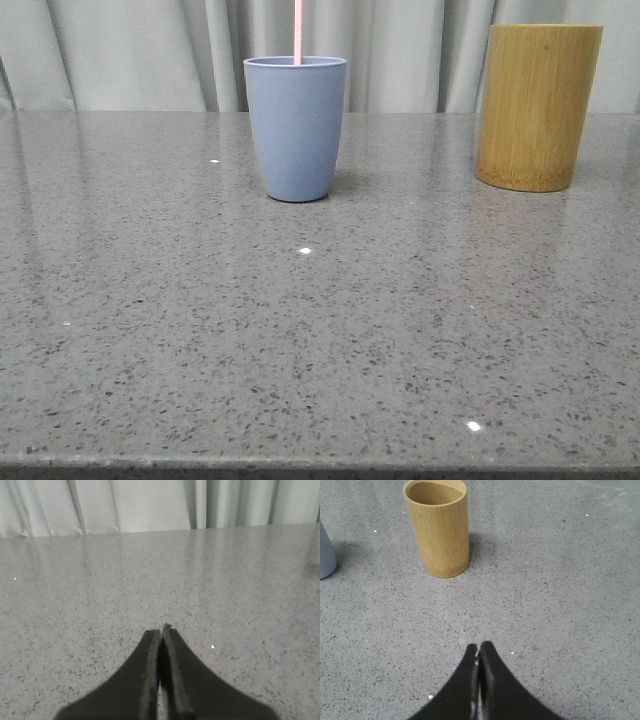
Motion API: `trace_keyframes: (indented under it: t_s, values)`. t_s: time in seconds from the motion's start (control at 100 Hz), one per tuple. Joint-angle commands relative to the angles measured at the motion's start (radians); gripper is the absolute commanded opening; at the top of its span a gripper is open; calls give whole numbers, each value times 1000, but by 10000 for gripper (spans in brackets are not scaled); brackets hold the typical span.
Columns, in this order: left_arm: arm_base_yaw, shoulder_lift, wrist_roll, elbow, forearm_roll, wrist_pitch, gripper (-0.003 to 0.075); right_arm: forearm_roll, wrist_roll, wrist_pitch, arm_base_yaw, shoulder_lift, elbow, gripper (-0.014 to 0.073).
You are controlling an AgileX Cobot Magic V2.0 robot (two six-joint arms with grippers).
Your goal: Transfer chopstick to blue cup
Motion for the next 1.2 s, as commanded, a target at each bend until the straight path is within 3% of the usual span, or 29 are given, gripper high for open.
trace_keyframes:
  t_s: [0.0,0.17,1.19]
  values:
    - [4,-35,-9,10,9,-117,-19,-18,2,-66,-4,3,-23,-68]
    - [4,-35,-103,42,103,-138,-19,-18,2,-65,-4,3,-23,-68]
    - [4,-35,-113,42,69,-140,-19,-22,0,-74,-4,-10,-6,-68]
